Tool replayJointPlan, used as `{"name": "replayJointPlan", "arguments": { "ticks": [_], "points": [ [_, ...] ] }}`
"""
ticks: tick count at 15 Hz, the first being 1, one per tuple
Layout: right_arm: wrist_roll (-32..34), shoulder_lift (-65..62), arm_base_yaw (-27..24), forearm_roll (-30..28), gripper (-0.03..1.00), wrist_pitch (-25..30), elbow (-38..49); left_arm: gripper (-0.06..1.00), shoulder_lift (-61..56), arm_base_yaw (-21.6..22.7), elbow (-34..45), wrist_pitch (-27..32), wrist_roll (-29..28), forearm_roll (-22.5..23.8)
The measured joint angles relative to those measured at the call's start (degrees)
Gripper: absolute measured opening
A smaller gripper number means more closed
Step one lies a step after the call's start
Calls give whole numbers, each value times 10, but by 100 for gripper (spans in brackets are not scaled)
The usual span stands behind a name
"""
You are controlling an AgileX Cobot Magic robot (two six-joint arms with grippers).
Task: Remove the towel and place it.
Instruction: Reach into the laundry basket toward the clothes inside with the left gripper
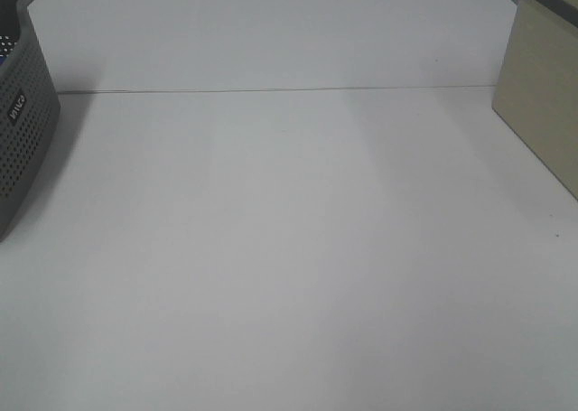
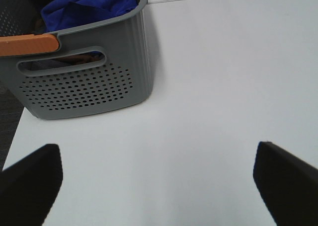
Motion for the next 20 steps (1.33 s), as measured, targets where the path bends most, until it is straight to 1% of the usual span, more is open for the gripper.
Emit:
{"name": "replayJointPlan", "arguments": {
  "ticks": [20],
  "points": [
    [0, 0, 0, 0, 70, 0, 0, 99, 0, 0, 0, 0, 0, 0]
  ]
}}
